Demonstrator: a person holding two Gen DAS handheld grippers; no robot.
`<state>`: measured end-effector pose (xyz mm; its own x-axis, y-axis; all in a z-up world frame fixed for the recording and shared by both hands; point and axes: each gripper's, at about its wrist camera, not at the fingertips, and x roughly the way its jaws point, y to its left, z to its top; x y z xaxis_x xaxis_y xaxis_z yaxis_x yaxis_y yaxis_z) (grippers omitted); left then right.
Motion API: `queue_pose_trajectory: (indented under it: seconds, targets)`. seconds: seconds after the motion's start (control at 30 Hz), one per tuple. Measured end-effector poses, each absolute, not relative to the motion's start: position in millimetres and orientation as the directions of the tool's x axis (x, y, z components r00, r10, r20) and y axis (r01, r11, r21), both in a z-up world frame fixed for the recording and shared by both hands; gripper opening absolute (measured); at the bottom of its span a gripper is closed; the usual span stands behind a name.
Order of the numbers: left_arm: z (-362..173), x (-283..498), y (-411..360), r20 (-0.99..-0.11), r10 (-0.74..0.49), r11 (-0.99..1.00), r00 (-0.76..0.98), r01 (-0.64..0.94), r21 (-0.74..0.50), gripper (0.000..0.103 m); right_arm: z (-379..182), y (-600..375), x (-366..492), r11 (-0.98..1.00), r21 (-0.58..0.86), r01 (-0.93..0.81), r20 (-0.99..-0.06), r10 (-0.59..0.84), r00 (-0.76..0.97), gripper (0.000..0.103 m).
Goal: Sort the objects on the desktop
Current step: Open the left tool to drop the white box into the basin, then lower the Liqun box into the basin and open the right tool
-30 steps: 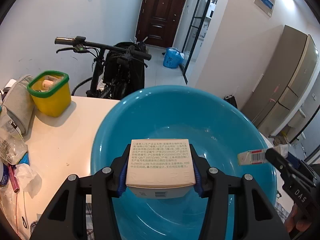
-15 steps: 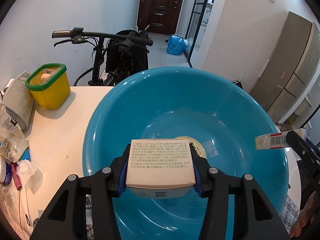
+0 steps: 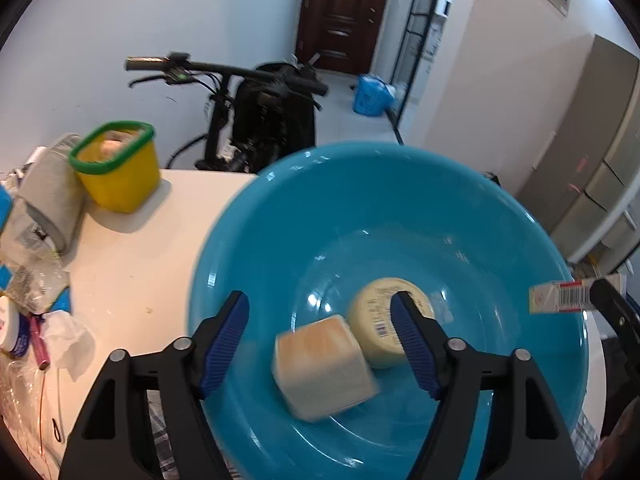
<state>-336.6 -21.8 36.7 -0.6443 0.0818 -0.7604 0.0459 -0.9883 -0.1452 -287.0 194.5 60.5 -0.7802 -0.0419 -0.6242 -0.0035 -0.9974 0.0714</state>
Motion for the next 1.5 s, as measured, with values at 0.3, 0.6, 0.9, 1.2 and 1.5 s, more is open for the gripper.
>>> queue_pose_trajectory:
  seconds: [0.3,0.6,0.9,1.2,1.5]
  targets:
    - [64,-323,-33,-0.693,0.121,-0.974,-0.711,0.050,-0.221,0.079,55,196,-291,-0.997,0.073,-0.005,-0.644,-0.044,-0.764,0.054]
    - [80,-315,-30,-0.652,0.056,-0.986,-0.756,0.062,-0.157,0.085,21,192,-309,-0.999,0.032,0.002,-0.736,-0.025,-0.676,0.054]
    - [75,-315,-23,-0.662,0.054,-0.989,-0.748,0.053,-0.140,0.085,13,194,-312,-1.000,0.015,-0.001,-0.754,-0.011,-0.656,0.054]
    - [77,-312,-16,-0.656,0.039,-0.994,-0.754,0.040,-0.105,0.085,25,193,-309,-1.000,-0.008,-0.024,-0.728,0.022,-0.685,0.068]
    - [81,-311,-17,-0.646,0.035,-0.994,-0.763,0.039,-0.100,0.085,33,199,-305,-0.998,0.050,-0.033,-0.711,-0.012,-0.703,0.071]
